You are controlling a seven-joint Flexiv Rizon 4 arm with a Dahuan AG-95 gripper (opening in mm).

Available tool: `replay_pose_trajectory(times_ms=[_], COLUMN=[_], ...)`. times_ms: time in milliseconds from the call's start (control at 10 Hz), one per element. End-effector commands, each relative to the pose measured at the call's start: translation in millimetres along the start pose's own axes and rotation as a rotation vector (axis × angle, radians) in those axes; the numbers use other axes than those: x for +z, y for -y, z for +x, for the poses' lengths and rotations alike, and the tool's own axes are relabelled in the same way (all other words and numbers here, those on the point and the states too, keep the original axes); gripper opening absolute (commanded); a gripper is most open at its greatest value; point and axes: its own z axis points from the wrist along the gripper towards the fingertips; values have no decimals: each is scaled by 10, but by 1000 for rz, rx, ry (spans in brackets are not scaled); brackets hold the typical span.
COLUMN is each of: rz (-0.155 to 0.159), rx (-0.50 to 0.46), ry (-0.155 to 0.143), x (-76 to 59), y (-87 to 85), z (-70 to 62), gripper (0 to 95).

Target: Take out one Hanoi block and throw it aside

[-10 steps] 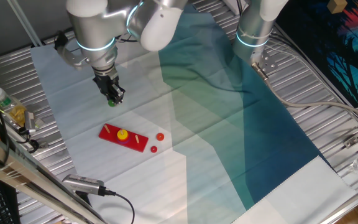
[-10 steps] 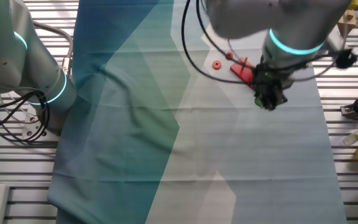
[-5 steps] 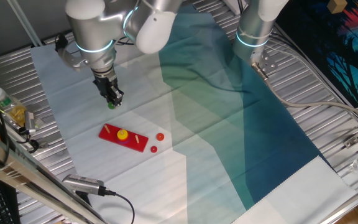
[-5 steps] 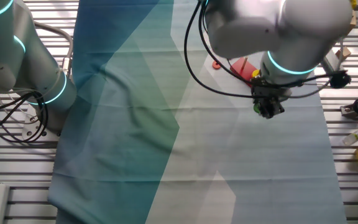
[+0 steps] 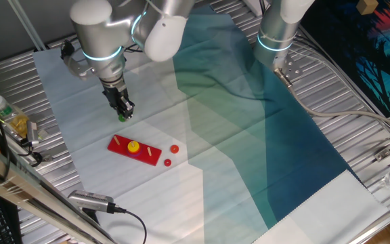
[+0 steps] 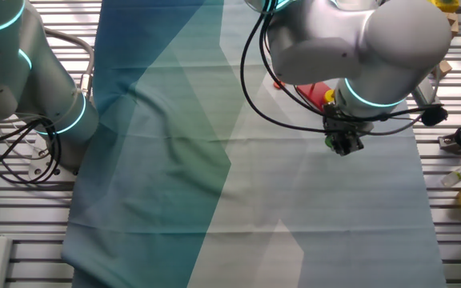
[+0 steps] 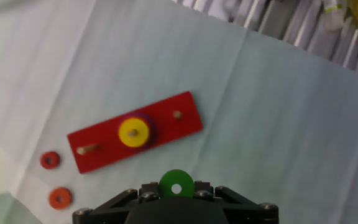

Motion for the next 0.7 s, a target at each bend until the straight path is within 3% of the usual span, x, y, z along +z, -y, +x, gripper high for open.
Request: replay_pose_trajectory(times_ms=[100,400,700], rz=[8,38,28], rx=[9,17,23], ry=[-1,-3,3], x=[22,79,116], y=[-29,-71,-67], z=[1,-6,-1], gripper=[0,0,0])
